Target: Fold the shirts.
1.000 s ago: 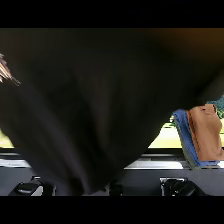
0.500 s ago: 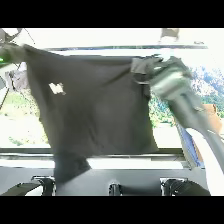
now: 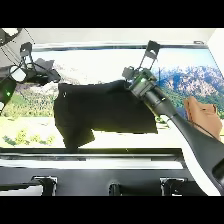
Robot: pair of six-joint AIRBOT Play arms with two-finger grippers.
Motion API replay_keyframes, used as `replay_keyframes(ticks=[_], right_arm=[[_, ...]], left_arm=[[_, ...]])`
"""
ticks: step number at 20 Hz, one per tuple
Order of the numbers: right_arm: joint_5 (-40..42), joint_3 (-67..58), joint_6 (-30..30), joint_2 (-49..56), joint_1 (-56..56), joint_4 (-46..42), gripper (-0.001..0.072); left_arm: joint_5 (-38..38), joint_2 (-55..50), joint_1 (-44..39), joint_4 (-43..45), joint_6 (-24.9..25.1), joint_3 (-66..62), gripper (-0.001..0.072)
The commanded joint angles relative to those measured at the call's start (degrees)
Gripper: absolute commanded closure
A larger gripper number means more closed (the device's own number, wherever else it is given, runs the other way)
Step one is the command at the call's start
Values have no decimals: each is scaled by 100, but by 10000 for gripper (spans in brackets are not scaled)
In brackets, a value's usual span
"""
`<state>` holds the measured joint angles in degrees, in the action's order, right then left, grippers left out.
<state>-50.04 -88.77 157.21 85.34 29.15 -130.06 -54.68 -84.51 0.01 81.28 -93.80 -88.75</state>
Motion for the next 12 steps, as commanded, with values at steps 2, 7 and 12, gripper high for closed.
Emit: replay_keyframes(ticks=[2,7,12], right_arm=[[-1224,-7,-1519,-800,-817,153,208],[-2664,20,-4671,-984,-2476,3117,210],[-3827,164,-5991,-647,-3320,4979,210]], left_arm=[[-1978,55,664,210,243,-111,114],[-2393,645,1792,-809,960,2367,270],[-1637,560,2476,-2367,1937,3593,250]])
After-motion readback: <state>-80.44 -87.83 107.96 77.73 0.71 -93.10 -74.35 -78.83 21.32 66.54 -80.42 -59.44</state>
